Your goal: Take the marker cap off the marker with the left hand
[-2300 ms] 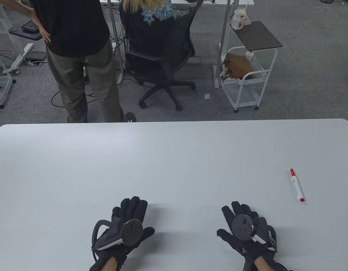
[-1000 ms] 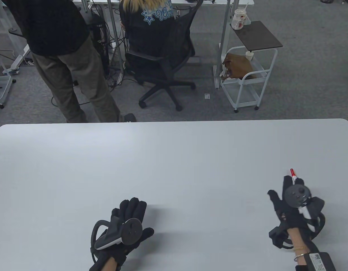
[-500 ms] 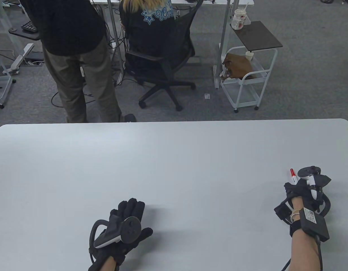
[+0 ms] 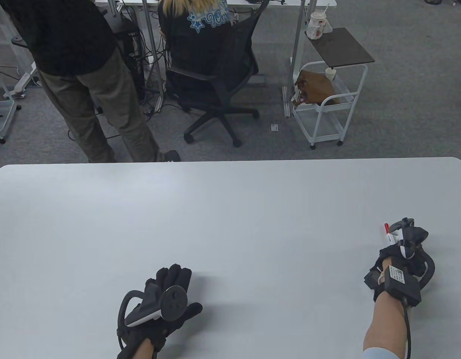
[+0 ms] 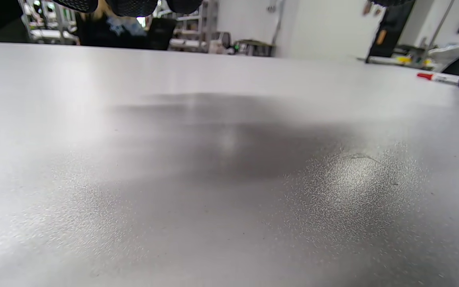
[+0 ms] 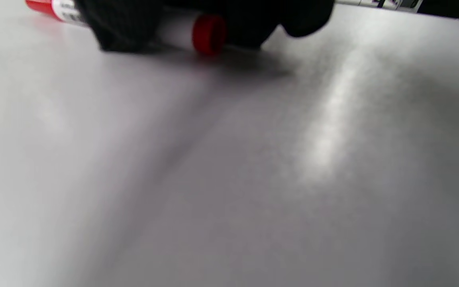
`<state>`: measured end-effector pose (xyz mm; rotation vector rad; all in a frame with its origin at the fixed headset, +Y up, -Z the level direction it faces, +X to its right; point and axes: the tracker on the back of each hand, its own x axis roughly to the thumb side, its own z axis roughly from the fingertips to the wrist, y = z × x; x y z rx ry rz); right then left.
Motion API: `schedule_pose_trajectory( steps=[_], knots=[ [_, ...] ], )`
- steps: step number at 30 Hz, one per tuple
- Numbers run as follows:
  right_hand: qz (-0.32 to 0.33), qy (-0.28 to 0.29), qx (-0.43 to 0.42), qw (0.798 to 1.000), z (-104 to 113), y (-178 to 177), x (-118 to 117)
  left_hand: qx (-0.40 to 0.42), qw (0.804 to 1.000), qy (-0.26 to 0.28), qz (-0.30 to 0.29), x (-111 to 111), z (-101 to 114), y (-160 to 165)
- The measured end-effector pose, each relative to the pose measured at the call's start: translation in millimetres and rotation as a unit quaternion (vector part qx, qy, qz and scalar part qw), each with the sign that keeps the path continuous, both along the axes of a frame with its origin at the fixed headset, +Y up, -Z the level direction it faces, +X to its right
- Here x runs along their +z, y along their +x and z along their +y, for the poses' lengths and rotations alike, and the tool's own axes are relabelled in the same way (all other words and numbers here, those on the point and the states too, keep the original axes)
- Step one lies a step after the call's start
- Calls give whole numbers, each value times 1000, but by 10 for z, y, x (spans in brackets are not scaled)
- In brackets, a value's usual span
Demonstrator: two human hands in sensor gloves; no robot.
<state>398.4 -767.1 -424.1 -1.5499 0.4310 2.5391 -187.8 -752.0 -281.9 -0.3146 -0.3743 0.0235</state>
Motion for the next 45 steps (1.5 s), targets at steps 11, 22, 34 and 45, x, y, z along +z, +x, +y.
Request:
schedule_pose_trajectory(
  steps=[11,22,34,45],
  knots=[
    [164,92,-89,978,437,-366,192,-7,1000,-2,-24,32,-11,119],
    [561,188,5,806,885,-2066,1186,3,998,33,-57,103,33,268],
    [715,209,27,667,383,-2967,1658,22,988,124,-89,176,74,383],
    [743,245,39,621,381,-3084,1787,41,967,206,-145,295,120,610]
  ],
)
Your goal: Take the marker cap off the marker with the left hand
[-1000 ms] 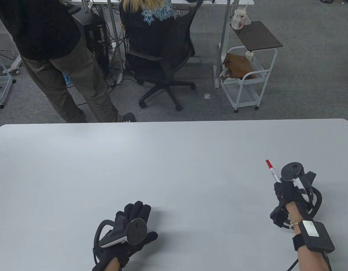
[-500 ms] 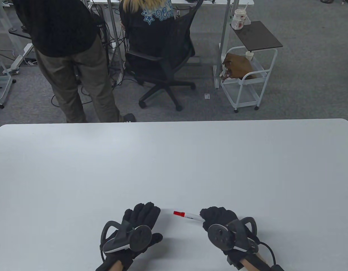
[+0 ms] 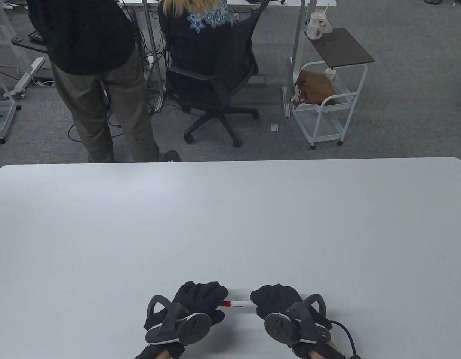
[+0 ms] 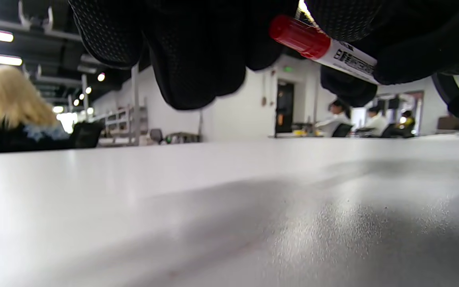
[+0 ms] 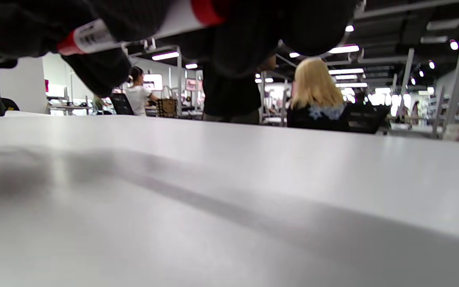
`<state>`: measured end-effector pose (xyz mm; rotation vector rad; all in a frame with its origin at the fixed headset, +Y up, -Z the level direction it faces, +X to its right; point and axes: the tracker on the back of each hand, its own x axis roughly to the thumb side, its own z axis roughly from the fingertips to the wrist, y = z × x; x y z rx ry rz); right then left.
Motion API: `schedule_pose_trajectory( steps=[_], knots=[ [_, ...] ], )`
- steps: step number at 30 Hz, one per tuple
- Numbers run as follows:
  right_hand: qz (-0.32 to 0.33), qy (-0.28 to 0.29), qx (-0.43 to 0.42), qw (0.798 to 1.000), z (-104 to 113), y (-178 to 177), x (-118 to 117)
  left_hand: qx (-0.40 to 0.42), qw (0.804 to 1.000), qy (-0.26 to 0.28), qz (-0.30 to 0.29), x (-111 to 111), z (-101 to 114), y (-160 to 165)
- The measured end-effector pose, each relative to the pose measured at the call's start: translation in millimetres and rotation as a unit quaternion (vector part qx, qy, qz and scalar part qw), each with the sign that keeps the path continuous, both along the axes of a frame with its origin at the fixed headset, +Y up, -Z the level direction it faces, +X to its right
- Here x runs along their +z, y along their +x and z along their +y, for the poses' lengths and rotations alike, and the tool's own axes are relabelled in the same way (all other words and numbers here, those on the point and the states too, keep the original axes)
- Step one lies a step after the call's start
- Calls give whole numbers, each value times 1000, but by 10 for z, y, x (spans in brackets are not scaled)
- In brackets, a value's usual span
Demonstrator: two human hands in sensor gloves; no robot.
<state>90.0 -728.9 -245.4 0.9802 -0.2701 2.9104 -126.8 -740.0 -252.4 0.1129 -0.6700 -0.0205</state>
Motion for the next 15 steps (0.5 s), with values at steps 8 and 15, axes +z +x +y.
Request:
schedule_pose_trajectory(
  steps=[8,15],
  knots=[
    [9,10,2,1000,-9,-56,23,-20,999,39,5,20,11,16],
    [12,-13,-10,1000,16,-24,-28,-1,1000,28,9,-9,24,-18]
  ],
)
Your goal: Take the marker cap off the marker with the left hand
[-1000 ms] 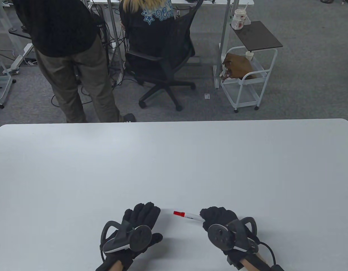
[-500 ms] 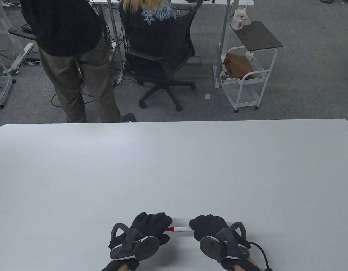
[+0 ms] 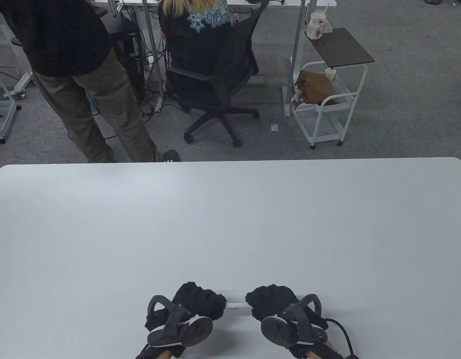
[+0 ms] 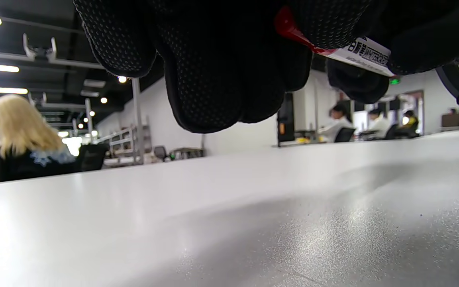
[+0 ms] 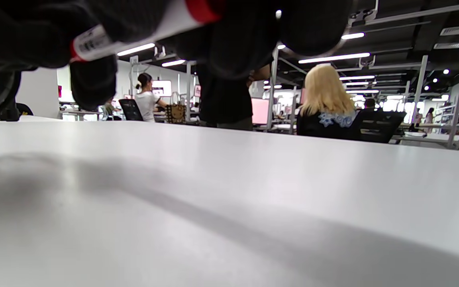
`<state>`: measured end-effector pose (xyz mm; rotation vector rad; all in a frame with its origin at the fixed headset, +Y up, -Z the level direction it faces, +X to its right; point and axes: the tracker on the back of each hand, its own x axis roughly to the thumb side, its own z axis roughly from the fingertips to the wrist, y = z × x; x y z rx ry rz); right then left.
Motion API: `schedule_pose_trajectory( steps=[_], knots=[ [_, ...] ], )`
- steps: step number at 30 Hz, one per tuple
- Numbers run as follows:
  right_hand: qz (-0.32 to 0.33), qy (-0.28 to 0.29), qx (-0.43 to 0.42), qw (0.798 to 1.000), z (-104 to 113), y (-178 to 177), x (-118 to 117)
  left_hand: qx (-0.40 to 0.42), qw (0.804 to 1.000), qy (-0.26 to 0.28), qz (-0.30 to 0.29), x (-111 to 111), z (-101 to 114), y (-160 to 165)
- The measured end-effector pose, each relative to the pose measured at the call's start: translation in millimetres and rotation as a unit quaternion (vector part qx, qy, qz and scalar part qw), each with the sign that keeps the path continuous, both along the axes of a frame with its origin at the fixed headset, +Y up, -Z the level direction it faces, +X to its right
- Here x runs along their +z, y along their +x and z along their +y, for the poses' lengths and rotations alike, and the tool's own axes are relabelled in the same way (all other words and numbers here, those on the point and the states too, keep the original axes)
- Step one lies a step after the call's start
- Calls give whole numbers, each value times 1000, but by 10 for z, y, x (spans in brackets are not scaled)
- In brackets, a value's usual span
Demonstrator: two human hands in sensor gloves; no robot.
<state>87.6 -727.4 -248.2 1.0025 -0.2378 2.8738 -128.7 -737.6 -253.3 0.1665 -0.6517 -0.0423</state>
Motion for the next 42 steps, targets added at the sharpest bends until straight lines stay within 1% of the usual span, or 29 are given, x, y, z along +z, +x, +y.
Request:
schedule_pose_trajectory(
  steps=[1,2,3,4,5,7,8,11,20,26,29,33,36,38,40,42],
  knots=[
    [-10,0,4,1000,-9,10,-13,-2,1000,3,6,-10,-11,-5],
    [-33,21,35,999,-11,84,-35,-36,999,23,30,-18,0,-76],
    [-44,36,39,998,-9,156,-61,-49,997,31,47,-43,16,-154],
    [-53,33,28,998,-8,248,-105,-29,997,28,60,-64,23,-244],
    [-63,2,12,998,-13,357,-158,-3,997,20,68,-94,38,-337],
    [-78,-20,-20,997,-20,506,-222,27,996,13,83,-123,65,-449],
    [-87,-25,-21,996,-20,584,-257,27,995,15,93,-129,81,-498],
    [-102,-30,-31,994,-17,686,-308,27,994,18,100,-129,95,-532],
    [-104,-39,-36,993,-56,690,-344,24,995,10,94,-132,79,-510],
    [-158,-29,-48,986,-55,699,-460,17,996,6,89,-128,68,-472],
    [-166,-38,-16,985,-125,658,-496,11,996,4,90,-129,59,-461],
    [-166,-66,60,982,-315,575,-532,11,996,-2,90,-129,60,-457],
    [-171,-81,89,978,-407,526,-556,12,996,-1,88,-126,57,-455],
    [-177,-93,112,973,-440,502,-563,13,996,-1,88,-124,60,-451],
    [-178,-90,111,974,-434,481,-561,11,996,-2,87,-122,59,-446],
    [-185,-93,133,969,-451,450,-553,8,996,-5,86,-124,56,-441]
  ],
)
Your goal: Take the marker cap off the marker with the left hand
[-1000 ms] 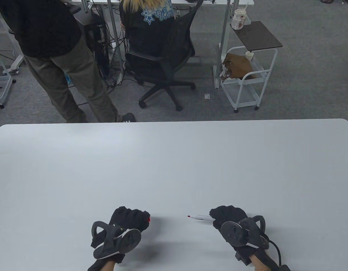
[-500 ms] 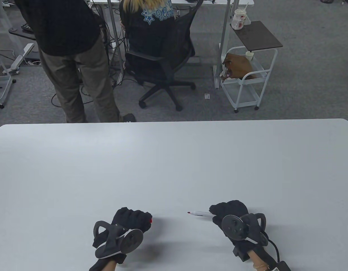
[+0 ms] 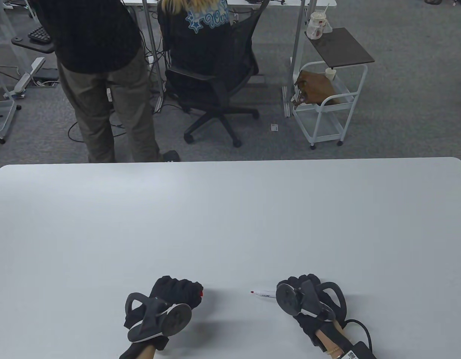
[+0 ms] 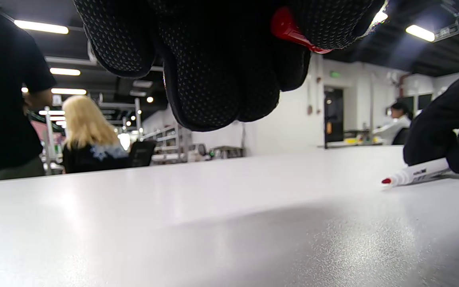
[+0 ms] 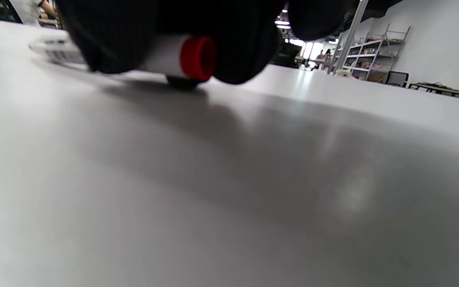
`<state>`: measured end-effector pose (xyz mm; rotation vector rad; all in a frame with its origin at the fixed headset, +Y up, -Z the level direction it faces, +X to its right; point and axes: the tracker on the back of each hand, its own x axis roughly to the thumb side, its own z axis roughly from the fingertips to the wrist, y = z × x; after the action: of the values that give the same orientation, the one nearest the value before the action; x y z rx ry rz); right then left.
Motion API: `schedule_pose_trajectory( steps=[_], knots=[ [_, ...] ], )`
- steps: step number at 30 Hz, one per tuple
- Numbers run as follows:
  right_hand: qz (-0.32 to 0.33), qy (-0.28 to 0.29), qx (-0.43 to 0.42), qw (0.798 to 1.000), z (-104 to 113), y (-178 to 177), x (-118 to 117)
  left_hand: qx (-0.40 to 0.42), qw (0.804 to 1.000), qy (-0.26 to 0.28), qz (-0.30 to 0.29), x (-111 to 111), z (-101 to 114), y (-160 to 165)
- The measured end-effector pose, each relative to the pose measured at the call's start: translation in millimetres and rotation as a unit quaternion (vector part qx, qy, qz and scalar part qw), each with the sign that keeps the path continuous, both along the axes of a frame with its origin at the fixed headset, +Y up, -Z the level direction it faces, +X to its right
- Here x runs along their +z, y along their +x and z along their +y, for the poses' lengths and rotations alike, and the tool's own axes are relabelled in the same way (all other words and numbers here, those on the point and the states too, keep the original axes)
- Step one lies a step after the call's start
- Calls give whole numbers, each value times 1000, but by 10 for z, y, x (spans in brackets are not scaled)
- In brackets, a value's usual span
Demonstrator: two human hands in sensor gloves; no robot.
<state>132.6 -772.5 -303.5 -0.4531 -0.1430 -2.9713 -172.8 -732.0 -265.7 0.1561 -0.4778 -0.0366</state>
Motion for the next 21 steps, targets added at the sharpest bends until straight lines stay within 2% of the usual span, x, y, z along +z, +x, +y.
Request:
schedule_pose_trajectory(
  steps=[6,8,11,14,21],
  knots=[
    [1,2,28,1000,-11,-44,22,-5,1000,-4,-2,3,3,12],
    [1,7,10,1000,31,-4,46,-6,1000,-4,-1,3,4,12],
    [2,31,-61,998,204,119,100,-9,1000,-5,0,3,5,13],
    [15,13,-108,994,331,220,152,-14,1000,-11,1,0,-4,23],
    [21,-8,-126,992,397,300,205,-19,1000,-8,-1,1,-11,38]
  ],
)
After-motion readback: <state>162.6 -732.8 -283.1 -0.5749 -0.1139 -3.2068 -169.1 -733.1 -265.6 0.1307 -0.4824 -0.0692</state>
